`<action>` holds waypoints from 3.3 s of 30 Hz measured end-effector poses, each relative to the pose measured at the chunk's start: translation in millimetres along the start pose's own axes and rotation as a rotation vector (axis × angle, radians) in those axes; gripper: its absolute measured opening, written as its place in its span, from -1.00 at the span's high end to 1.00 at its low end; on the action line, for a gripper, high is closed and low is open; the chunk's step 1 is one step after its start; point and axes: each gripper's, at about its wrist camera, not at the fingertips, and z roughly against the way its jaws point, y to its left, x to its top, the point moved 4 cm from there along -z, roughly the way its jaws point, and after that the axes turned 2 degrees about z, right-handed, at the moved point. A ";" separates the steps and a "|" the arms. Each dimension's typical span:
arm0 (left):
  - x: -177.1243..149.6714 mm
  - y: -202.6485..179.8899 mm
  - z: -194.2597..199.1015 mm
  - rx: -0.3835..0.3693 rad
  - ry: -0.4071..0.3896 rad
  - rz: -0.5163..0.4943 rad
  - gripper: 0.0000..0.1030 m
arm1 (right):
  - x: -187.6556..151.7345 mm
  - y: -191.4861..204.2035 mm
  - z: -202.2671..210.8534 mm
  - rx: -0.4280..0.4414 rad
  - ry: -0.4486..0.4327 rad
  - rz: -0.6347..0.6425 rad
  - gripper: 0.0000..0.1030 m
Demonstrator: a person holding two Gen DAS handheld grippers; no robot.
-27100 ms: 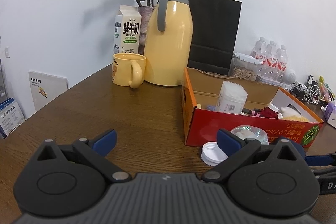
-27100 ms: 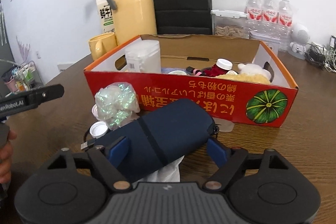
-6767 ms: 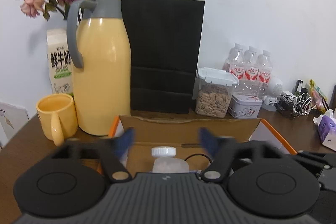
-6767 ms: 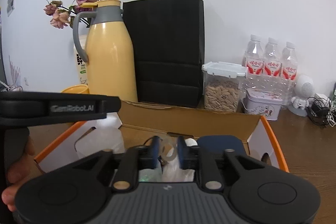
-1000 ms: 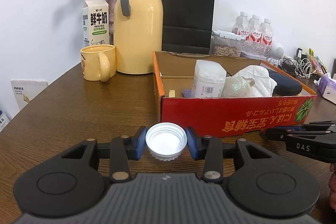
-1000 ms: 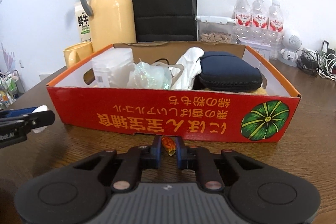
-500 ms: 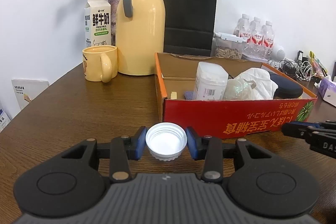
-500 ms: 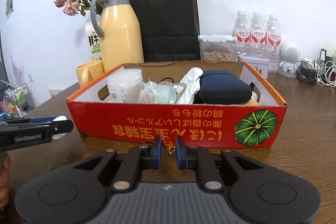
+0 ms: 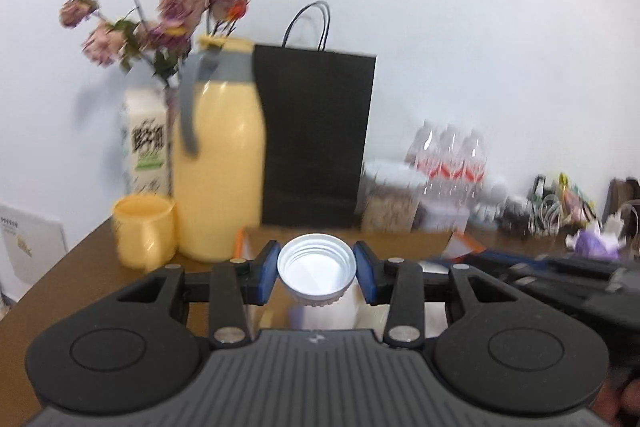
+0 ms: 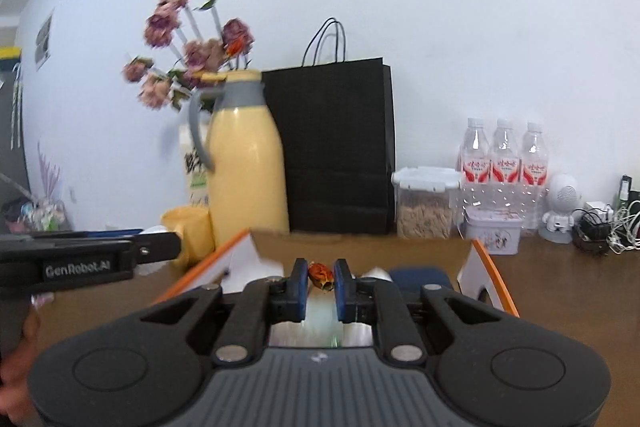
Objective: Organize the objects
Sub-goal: 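Carry the cap and candy into the box and open both tools, then withdraw both open tools from the box back over the table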
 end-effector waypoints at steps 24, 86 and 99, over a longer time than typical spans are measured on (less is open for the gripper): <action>-1.4 -10.1 -92.2 0.100 0.135 0.003 -1.00 | -10.5 -33.9 -83.9 -0.110 0.152 -0.057 -0.34; -102.4 9.9 148.7 0.171 0.251 -0.054 -1.00 | -93.7 20.3 135.6 -0.090 0.252 -0.035 -1.00; -112.4 13.3 151.1 0.177 0.273 -0.046 -1.00 | -100.1 25.5 135.9 -0.079 0.268 -0.034 -1.00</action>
